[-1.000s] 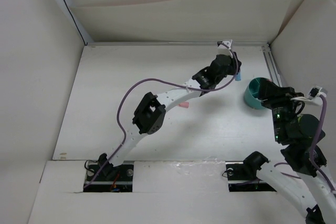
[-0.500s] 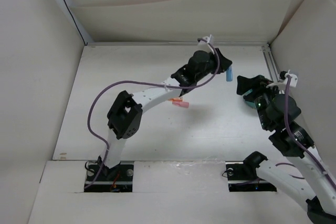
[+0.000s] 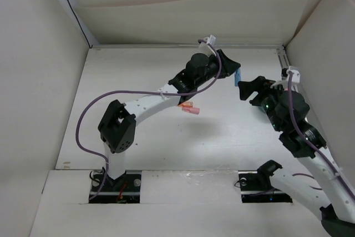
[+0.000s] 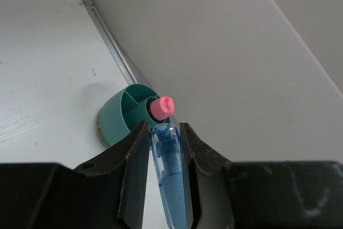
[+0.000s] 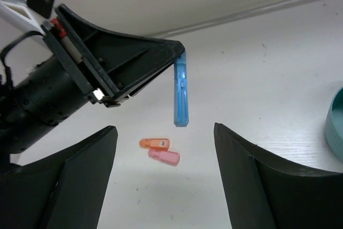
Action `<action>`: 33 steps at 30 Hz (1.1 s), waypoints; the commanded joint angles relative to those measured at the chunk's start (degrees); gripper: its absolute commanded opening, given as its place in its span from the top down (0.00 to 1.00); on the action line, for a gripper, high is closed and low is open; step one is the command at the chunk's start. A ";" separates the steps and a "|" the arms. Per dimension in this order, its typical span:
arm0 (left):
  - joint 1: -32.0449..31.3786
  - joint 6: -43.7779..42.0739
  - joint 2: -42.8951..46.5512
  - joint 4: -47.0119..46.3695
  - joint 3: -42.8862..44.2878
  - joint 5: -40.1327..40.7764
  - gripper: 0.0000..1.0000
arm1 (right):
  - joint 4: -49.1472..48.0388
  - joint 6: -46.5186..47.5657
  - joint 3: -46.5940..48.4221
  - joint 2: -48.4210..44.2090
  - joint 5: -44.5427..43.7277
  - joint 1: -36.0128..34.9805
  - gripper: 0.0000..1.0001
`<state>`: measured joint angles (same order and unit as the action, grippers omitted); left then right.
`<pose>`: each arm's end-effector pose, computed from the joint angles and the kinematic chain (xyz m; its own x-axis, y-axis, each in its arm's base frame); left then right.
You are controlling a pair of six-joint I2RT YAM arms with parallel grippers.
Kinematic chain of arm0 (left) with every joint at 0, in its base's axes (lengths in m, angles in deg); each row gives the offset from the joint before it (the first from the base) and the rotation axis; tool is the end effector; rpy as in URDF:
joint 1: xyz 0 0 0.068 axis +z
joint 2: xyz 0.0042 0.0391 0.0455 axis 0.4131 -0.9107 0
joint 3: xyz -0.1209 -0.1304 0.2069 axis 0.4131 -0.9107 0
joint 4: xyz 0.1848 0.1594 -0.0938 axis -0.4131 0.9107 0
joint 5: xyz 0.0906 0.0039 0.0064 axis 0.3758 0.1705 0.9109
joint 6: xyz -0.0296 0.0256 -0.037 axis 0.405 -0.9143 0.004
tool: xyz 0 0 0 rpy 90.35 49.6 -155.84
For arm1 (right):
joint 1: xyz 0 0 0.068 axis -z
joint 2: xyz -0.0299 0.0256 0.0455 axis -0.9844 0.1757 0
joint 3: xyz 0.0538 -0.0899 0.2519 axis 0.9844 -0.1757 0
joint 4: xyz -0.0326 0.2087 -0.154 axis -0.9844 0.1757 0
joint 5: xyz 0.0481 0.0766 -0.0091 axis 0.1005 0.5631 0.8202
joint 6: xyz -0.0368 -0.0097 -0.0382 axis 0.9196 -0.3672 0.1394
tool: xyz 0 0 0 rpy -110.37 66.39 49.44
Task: Sort the stationery into containers
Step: Place the pen in the storage box.
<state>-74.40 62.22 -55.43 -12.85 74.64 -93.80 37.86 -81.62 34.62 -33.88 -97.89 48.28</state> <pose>0.2921 -0.3524 0.3691 -0.5266 -0.4919 -0.6933 0.6243 0.3298 -0.7082 0.1237 0.0605 0.4000 -0.1287 0.3855 -0.9137 -0.1247 0.9078 0.4005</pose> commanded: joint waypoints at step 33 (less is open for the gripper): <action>1.48 3.38 2.98 -5.02 -0.48 -5.40 1.00 | -10.64 -0.23 -3.34 10.17 28.06 16.30 0.55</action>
<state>-73.04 65.08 -55.43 -13.59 74.44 -98.22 31.02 -81.62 31.39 -23.19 -70.46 64.17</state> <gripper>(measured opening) 0.221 0.463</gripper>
